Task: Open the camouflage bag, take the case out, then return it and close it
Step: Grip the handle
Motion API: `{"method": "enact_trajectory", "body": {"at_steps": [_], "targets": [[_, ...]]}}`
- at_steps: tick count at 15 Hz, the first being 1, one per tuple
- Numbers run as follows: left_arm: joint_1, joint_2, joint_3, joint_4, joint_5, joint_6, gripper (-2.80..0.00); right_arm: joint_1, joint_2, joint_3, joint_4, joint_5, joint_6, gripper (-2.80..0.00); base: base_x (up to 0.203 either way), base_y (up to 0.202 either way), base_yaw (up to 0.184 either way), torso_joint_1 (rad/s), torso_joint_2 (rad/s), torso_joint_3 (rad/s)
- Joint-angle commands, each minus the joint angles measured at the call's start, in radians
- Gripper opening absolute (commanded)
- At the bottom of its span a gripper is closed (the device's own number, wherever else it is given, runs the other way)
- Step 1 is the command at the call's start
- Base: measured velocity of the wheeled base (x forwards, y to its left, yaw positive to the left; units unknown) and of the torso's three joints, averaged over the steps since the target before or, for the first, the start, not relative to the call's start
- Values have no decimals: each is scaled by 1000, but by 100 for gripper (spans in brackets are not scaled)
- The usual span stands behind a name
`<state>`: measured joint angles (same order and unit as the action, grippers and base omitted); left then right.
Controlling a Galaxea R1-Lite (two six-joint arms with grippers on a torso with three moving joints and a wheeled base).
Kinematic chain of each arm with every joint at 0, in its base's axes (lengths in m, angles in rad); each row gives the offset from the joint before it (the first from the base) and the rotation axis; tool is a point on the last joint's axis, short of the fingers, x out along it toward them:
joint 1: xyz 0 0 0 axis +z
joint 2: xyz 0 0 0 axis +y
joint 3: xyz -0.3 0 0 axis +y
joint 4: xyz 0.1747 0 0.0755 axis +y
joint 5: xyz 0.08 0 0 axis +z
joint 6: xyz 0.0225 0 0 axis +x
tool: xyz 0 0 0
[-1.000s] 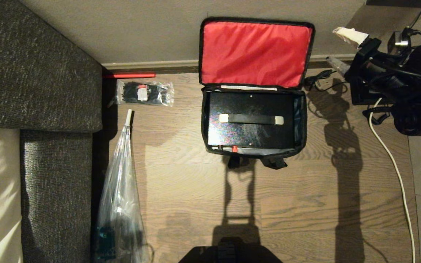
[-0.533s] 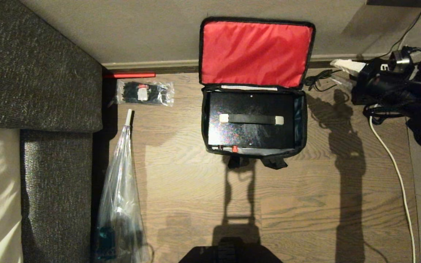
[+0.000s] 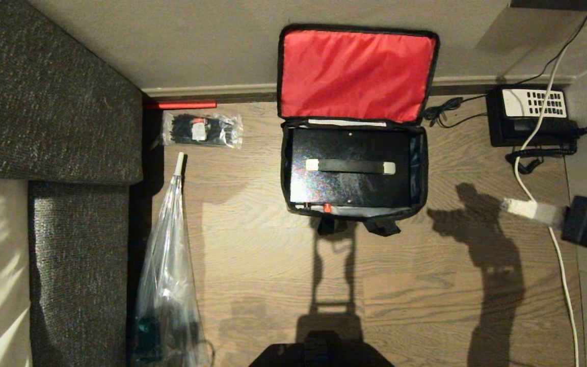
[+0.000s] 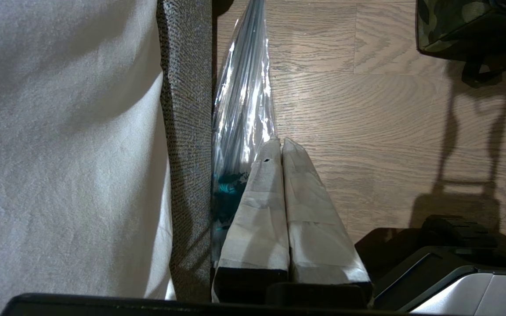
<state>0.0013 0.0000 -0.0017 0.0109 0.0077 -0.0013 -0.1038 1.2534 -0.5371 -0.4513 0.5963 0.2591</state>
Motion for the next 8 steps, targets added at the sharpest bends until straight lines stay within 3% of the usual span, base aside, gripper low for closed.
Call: {"method": "enact_trajectory", "body": {"at_steps": [1,5,8], "targets": [[0,-2,0,0,0,0,-280,9,-352,96,210,-94,-159,-280,0,0,0,0,0,0],[0,-2,0,0,0,0,-280,47,-783,292,436,-264,-349,-280,0,0,0,0,0,0],[0,-1,0,0,0,-3,-280,63,-1042,421,498,-395,-369,-280,0,0,0,0,0,0]]}}
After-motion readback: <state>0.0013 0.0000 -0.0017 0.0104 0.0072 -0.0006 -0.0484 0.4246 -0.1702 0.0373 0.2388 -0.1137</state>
